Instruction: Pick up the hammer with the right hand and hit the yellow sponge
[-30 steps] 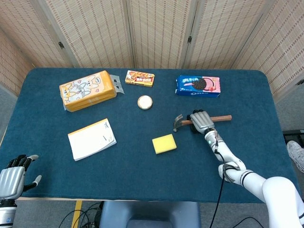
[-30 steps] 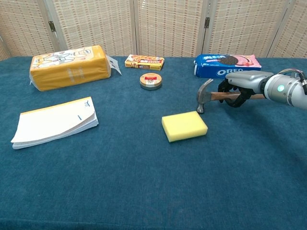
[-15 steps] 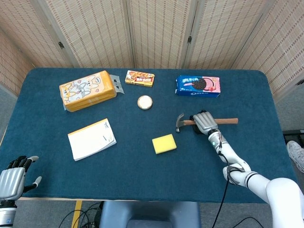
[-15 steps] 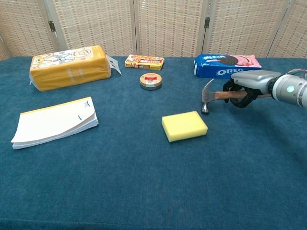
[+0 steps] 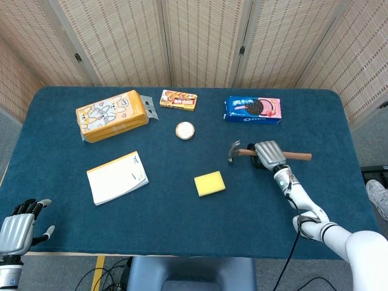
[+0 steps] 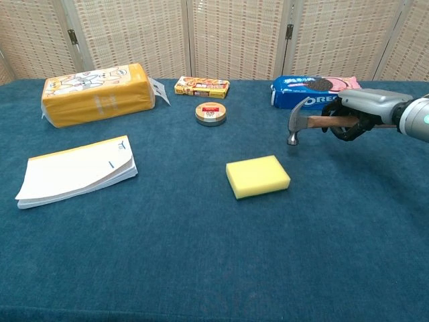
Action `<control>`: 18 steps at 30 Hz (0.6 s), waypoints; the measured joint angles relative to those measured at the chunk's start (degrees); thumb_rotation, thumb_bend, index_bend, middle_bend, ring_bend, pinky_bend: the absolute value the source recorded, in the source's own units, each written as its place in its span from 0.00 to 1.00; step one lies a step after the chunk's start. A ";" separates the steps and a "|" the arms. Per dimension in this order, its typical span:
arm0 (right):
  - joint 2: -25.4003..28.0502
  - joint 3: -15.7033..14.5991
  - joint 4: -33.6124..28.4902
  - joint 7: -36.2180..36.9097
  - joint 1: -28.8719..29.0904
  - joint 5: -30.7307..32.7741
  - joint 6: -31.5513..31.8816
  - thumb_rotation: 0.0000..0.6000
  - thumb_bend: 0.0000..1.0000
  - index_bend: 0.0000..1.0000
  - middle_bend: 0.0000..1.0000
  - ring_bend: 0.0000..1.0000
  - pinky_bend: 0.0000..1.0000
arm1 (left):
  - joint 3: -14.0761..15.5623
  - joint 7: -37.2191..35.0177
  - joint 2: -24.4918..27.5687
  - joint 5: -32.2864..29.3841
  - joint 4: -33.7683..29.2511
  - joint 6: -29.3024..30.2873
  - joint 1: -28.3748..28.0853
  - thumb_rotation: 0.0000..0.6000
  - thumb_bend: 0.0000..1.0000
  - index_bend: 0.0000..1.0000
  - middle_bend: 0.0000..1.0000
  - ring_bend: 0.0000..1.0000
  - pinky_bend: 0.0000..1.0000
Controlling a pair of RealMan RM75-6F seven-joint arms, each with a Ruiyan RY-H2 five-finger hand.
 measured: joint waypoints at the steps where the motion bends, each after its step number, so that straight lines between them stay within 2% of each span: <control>1: 0.02 -0.15 0.41 1.26 -0.20 -0.49 0.48 1.00 1.00 0.81 0.83 0.65 0.63 | 0.01 0.06 -0.01 0.00 -0.04 -0.03 -0.02 1.00 0.29 0.29 0.36 0.21 0.27; 6: -0.18 -0.98 2.63 5.33 -1.06 -2.35 2.33 1.00 1.00 0.83 0.87 0.71 0.75 | 0.04 0.40 -0.01 0.14 -0.28 -0.13 -0.14 1.00 0.29 0.29 0.36 0.21 0.27; 18: -1.15 -2.13 5.40 13.08 -2.65 -5.33 7.28 1.00 1.00 0.87 0.92 0.77 0.80 | 0.02 0.98 0.05 0.26 -0.82 -0.03 -0.26 1.00 0.29 0.29 0.36 0.21 0.27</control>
